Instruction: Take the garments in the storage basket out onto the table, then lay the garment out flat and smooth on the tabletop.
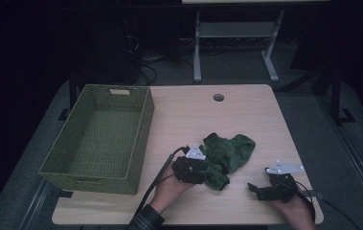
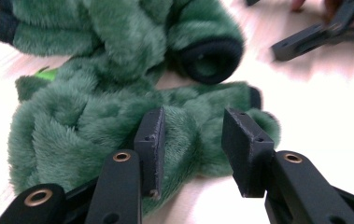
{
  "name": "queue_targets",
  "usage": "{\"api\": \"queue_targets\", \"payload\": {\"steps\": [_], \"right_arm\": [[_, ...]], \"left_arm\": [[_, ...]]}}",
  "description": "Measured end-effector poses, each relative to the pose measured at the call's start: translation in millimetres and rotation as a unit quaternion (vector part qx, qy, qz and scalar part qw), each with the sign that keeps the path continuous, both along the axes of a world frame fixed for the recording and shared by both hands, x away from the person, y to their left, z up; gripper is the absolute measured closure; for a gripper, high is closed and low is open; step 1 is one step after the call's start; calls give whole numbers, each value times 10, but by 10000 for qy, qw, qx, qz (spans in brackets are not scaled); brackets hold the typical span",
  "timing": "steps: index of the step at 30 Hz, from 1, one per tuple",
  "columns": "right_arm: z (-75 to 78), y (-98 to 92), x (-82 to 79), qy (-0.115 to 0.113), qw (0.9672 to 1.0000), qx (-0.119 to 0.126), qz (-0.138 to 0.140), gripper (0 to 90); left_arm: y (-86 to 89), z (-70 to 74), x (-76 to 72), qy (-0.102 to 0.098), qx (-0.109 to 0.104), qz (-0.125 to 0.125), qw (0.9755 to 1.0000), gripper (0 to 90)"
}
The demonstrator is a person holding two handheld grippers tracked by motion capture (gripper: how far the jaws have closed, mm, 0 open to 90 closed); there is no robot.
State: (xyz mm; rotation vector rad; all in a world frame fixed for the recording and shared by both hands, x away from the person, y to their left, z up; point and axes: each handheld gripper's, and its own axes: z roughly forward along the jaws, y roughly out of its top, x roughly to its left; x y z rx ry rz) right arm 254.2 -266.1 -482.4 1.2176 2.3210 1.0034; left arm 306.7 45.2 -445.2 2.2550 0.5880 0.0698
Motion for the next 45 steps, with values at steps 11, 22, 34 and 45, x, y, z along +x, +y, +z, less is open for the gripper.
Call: {"api": "queue_targets", "payload": {"steps": [11, 22, 34, 45], "right_arm": [[69, 40, -48, 106, 9995, 225, 175, 213], [142, 451, -117, 255, 9916, 877, 911, 290], [79, 708, -27, 514, 9883, 828, 1176, 503], [78, 871, 2, 314, 9887, 492, 1378, 825]], "left_arm": [[38, -153, 102, 216, 12, -22, 9998, 792], [67, -90, 86, 239, -130, -17, 9996, 828], [112, 18, 82, 271, -370, 11, 9989, 829], [135, 54, 86, 252, -453, 17, 9987, 830]]}}
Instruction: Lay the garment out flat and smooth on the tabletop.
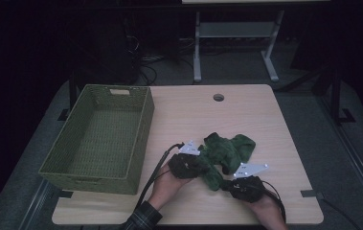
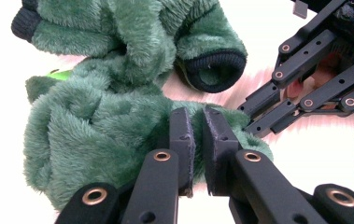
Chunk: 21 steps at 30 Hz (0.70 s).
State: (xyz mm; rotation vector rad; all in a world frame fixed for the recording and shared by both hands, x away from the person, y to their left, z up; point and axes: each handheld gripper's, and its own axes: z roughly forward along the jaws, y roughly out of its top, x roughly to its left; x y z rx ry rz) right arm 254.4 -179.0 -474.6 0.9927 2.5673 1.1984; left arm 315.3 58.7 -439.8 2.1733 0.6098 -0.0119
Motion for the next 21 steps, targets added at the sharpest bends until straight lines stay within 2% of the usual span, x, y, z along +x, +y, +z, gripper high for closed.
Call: {"api": "queue_targets", "payload": {"steps": [4, 8, 12, 17, 21], "right_arm": [[45, -36, -22, -115, 9999, -32, 14, 837], [89, -139, -27, -219, 9998, 16, -30, 838], [136, -266, -38, -292, 9995, 120, -99, 838], [186, -405, -77, -373, 9990, 138, -186, 838], [202, -556, -75, -433, 9986, 2, -288, 837]], "left_arm": [[37, 63, 0, 18, -146, 22, 9999, 831], [118, 177, 0, -67, -293, 68, 9995, 832], [219, 236, 11, -82, -357, 171, 9992, 836], [335, 296, 12, -122, -405, 280, 9987, 840], [410, 322, -7, -123, -413, 337, 9985, 842]]}}
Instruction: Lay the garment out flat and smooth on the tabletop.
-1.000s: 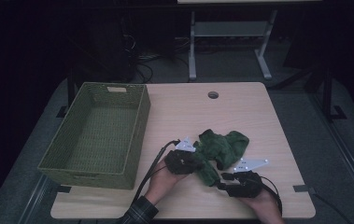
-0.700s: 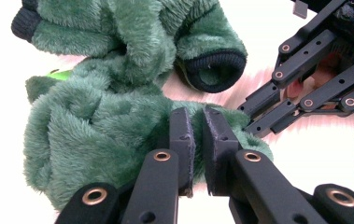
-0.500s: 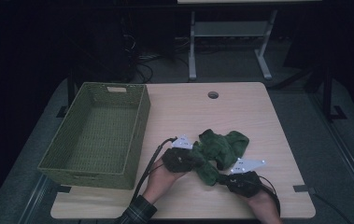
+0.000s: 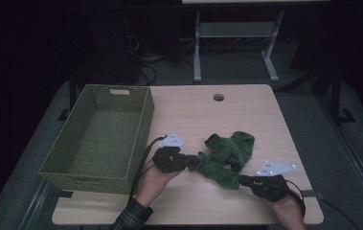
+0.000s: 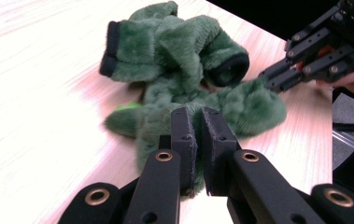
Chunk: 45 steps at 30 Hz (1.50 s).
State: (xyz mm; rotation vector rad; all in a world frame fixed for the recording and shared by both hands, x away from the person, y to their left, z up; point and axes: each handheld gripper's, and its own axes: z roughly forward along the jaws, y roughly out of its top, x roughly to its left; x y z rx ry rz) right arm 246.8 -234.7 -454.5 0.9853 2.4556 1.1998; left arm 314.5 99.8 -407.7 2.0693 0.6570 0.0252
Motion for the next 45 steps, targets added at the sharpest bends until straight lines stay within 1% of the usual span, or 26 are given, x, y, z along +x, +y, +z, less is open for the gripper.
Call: {"api": "queue_targets", "payload": {"steps": [1, 4, 5, 7, 10, 13, 15, 16, 17, 18, 20, 23, 24, 25, 28, 30, 32, 33, 36, 37, 38, 39, 40, 41, 43, 45], "right_arm": [[7, -35, -2, 16, 10000, 12, -42, 837], [21, -171, -8, -21, 9999, -84, -117, 837], [21, -204, -9, -21, 9999, -78, -136, 837], [28, -292, -11, 41, 9998, -87, -200, 837], [16, -410, 6, 82, 9995, -173, -246, 838], [-15, -495, 39, 175, 9991, -236, -297, 838], [-43, -512, 68, 209, 9988, -307, -315, 838], [-53, -508, 81, 225, 9985, -372, -321, 837], [-62, -498, 87, 251, 9984, -380, -341, 836], [-73, -489, 102, 259, 9983, -401, -335, 831], [-71, -481, 112, 234, 9984, -401, -330, 813], [-42, -495, 104, 158, 9986, -284, -410, 762], [-23, -506, 95, 154, 9985, -265, -448, 749], [5, -527, 85, 96, 9984, -222, -512, 742], [85, -557, 56, -30, 9983, -74, -576, 758], [130, -536, 33, -63, 9988, 106, -470, 805], [139, -463, 15, -50, 9994, 167, -286, 854], [126, -424, 15, -21, 9997, 156, -212, 869], [63, -328, 24, 116, 9999, 81, -78, 881], [37, -303, 31, 161, 9998, 45, -59, 885], [10, -285, 41, 194, 9998, -2, -23, 885], [-8, -271, 48, 227, 9997, -53, -5, 885], [-38, -244, 59, 281, 9995, -147, 3, 885], [-56, -232, 66, 310, 9992, -241, 16, 890], [-110, -203, 82, 438, 9982, -403, 21, 895], [-135, -193, 84, 507, 9979, -407, 58, 897]], "left_arm": [[15, 1, -9, 11, -7, 24, 10000, 842], [58, -15, -35, 85, -1, 49, 10000, 843], [76, -26, -40, 84, 49, 38, 9999, 843], [107, -64, -63, 144, 79, 70, 9998, 843], [149, -155, -98, 284, 160, 98, 9994, 845], [184, -304, -127, 467, 287, 130, 9984, 848], [192, -398, -124, 543, 466, 162, 9973, 865], [195, -430, -115, 569, 518, 171, 9969, 886], [197, -466, -100, 668, 529, 175, 9962, 884], [194, -470, -96, 675, 532, 171, 9962, 880], [177, -432, -109, 581, 519, 178, 9968, 874], [183, -340, -131, 373, 576, 246, 9973, 838], [199, -288, -139, 257, 590, 287, 9975, 824], [210, -248, -152, 211, 536, 325, 9978, 799], [203, -153, -176, 142, 403, 288, 9987, 797], [143, -136, -191, 121, 401, 138, 9990, 833], [39, -188, -193, 174, 439, -16, 9989, 874], [5, -214, -189, 187, 466, -65, 9987, 888], [-118, -335, -160, 233, 546, -181, 9981, 895], [-149, -377, -138, 232, 634, -211, 9975, 895], [-168, -411, -120, 240, 710, -201, 9970, 895], [-180, -468, -83, 268, 865, -207, 9957, 895], [-188, -502, -71, 309, 886, -166, 9955, 895], [-179, -543, -44, 380, 969, -205, 9944, 896], [-161, -567, -39, 468, 890, -185, 9948, 897], [-151, -562, -55, 476, 930, -217, 9943, 897]]}}
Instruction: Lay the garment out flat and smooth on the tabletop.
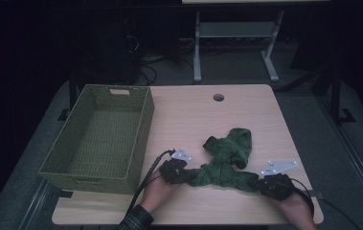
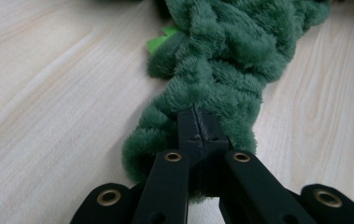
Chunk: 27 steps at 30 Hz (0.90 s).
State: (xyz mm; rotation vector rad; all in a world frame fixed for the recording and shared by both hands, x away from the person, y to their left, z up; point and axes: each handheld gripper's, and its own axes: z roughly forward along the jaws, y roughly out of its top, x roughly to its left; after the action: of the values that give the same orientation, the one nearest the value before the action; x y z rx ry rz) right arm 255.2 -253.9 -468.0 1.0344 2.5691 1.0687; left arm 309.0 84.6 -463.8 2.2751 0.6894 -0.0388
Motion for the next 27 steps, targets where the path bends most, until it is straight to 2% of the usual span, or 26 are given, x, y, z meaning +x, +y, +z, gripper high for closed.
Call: {"api": "queue_targets", "payload": {"steps": [10, 15, 19, 21, 23, 27], "right_arm": [[10, 46, -138, 111, 9997, -13, 223, 896], [12, 66, -225, 120, 9995, 23, 299, 871], [89, 40, -232, -31, 9995, 233, 191, 781], [143, 22, -221, -149, 9993, 332, 106, 740], [185, 8, -195, -233, 9989, 407, -8, 711], [234, 11, -122, -248, 9981, 531, -190, 661]], "left_arm": [[116, 3, -289, 190, -32, -134, 9997, 897], [182, 17, -410, 253, -125, -180, 9994, 888], [198, 144, -361, 61, -232, -78, 9997, 780], [200, 231, -291, -103, -243, -28, 9996, 731], [198, 270, -233, -186, -237, 20, 9995, 694], [169, 358, -17, -351, -312, 139, 9988, 627]]}}
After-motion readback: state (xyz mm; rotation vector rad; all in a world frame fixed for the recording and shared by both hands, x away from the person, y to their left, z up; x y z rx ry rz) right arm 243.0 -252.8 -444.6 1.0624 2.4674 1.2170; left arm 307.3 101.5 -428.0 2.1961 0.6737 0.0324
